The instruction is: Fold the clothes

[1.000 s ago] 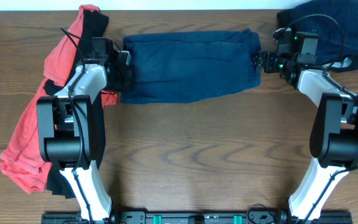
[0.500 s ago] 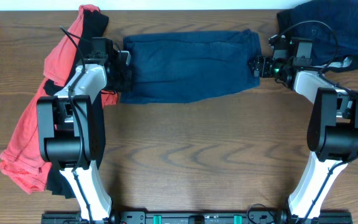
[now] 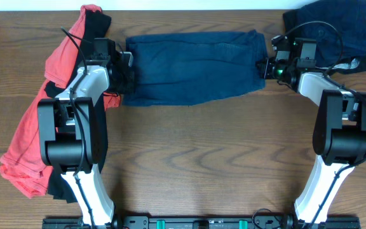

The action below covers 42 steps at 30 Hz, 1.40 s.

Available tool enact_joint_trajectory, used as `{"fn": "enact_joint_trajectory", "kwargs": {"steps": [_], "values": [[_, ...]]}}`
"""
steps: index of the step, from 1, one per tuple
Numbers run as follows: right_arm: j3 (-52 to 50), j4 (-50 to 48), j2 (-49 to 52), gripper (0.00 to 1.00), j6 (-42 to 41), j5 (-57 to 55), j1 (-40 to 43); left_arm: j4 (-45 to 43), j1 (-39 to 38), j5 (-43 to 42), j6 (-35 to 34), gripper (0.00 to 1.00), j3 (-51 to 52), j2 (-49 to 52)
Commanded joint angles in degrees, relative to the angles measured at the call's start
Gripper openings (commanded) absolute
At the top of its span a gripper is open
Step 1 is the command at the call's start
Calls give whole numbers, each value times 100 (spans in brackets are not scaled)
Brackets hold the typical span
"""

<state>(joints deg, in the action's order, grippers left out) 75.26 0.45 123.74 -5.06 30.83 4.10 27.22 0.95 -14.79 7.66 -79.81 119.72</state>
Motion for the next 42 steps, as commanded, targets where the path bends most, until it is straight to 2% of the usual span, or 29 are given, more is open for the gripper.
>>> {"fn": "enact_joint_trajectory", "kwargs": {"steps": [1, 7, 16, 25, 33, 42], "values": [[96, 50, -33, 1, -50, 216, 170, 96, 22, 240, -170, 6, 120, -4], [219, 374, -437, 1, 90, 286, 409, 138, 22, 232, -409, 6, 118, -4], [1174, 2393, -988, 1, 1200, -236, 520, 341, -122, -61, -723, 6, 118, -197], [2173, 3679, -997, 1, 1460, -188, 76, 378, -684, -59, -1001, 6, 118, -282], [2277, 3805, -994, 1, 1429, -195, -990, 332, -752, -59, -1272, 6, 118, -282], [2280, 3399, -994, 1, 1172, -492, -2002, 291, -752, -59, -1272, 6, 120, -282]]}}
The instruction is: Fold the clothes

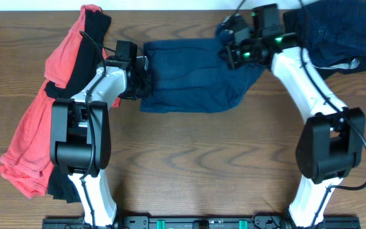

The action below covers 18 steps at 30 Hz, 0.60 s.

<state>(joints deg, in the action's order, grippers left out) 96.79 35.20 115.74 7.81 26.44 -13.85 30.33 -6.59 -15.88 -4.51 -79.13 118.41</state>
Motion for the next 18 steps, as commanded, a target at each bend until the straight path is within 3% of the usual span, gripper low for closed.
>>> {"fn": "enact_joint_trajectory", "kwargs": {"steps": [1, 7, 14, 18], "values": [[127, -103, -195, 1, -155, -140, -264, -24, 2, 50, -55, 6, 52, -151], [125, -52, -195, 1, -354, -468, -269, -46, 2, 52, -52, 6, 52, -151], [125, 483, -195, 1, -525, -588, 330, -68, 2, 50, -52, 6, 52, -151], [125, 935, -195, 7, -573, -981, 745, -92, 2, 50, -52, 6, 52, -151]]}}
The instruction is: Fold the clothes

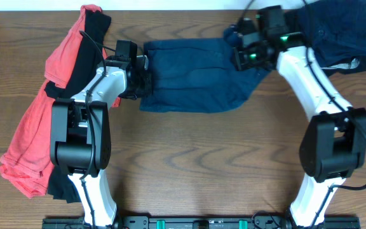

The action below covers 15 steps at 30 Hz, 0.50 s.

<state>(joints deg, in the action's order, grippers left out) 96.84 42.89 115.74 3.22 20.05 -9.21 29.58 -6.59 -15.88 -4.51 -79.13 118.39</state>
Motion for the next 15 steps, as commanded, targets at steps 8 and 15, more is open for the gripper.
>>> {"fn": "enact_joint_trajectory", "kwargs": {"steps": [8, 15], "values": [[105, 839, -195, 18, -151, -1001, 1040, -59, 2, 50, -52, 6, 52, -149], [66, 1091, -22, 81, -149, -1202, 1204, -76, 2, 50, -52, 6, 52, -149]]}}
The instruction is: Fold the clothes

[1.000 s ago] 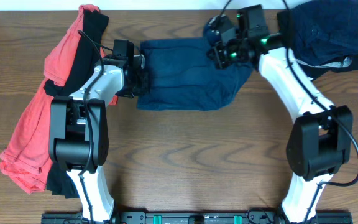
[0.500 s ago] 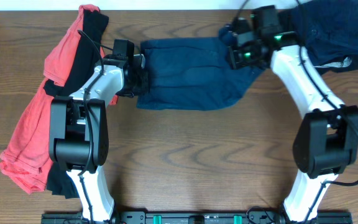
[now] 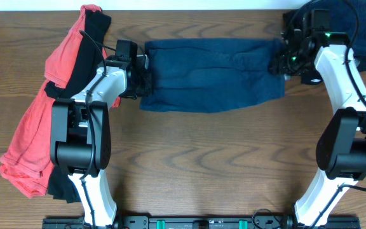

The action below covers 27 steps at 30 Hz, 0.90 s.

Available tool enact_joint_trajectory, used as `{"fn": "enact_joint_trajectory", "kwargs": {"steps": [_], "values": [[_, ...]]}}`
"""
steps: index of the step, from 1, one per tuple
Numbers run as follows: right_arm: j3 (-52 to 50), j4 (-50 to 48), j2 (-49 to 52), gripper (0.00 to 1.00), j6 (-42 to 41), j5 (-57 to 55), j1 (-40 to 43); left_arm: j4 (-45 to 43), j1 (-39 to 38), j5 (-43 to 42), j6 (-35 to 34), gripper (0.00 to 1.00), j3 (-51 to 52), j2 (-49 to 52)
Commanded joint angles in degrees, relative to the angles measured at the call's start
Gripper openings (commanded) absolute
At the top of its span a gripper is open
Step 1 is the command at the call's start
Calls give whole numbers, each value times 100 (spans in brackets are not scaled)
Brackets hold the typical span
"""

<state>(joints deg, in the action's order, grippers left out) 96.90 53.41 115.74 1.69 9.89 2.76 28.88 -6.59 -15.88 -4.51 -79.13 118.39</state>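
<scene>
A navy blue garment (image 3: 208,75) lies spread flat across the far middle of the wooden table (image 3: 196,165). My left gripper (image 3: 143,77) sits at its left edge, apparently shut on the cloth there. My right gripper (image 3: 281,63) is at the garment's right edge, seemingly shut on that end; the fingers are hard to make out from above.
A pile of red and black clothes (image 3: 49,102) drapes down the left side of the table. More dark blue clothing (image 3: 345,28) is heaped at the far right corner, behind my right arm.
My right gripper has moved from over the garment's upper middle back out to the right edge. The garment's right part, bunched before, now lies stretched out flat. My left gripper has stayed put.
At first both grippers held the garment's ends, spread wide. Then my right gripper stood over the middle with the right end drawn in, and the left had shifted slightly right. It stayed near there, and now the right end is back out at the right.
</scene>
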Motion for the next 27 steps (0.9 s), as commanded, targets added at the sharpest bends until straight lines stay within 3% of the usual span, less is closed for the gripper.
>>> {"fn": "enact_joint_trajectory", "kwargs": {"steps": [1, 5, 9, 19, 27], "values": [[55, 35, 48, 84, 7, -203, 7, -7, 2, 50, -52, 6, 52, -149], [55, -57, 372, 93, 7, -197, 4, -7, 2, 50, -52, 6, 52, -149], [55, -205, 737, 95, 7, -197, -7, -4, 2, 50, -52, 6, 52, -149], [55, -765, 1167, 93, 13, -201, -57, -7, 2, 50, -52, 6, 52, -149], [55, -1193, 1766, 84, 46, -153, -173, -7, 2, 50, -52, 6, 52, -149]]}}
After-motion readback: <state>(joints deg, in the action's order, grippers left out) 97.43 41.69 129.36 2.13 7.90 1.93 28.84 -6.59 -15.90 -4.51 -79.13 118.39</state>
